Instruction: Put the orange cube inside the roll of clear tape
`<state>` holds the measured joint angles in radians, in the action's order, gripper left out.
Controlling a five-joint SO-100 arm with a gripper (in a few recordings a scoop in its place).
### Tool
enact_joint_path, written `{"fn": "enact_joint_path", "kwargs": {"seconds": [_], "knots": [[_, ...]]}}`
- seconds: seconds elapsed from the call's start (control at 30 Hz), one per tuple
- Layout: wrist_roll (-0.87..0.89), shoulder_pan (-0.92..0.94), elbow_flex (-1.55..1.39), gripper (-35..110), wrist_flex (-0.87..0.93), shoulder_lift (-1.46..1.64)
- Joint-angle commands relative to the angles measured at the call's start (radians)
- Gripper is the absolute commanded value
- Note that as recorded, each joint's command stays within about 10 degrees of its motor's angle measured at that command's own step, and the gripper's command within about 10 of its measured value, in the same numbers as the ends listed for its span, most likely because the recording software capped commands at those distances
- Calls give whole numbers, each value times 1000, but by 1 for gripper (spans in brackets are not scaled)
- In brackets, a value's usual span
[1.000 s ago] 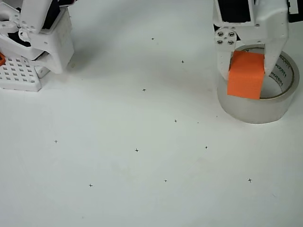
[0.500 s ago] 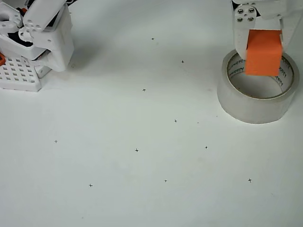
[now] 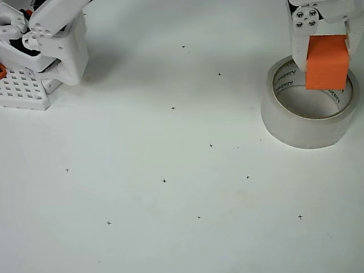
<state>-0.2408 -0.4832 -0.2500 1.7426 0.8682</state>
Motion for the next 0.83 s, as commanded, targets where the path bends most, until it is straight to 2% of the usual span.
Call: {"fn": "enact_joint_path", "kwargs": {"seconds": [0.0,0.23,0.8], "knots": [[-14,-21,80,27,11,48],[-37,-29,81,38,12,48],[-67,-12,77,38,18,74]]}}
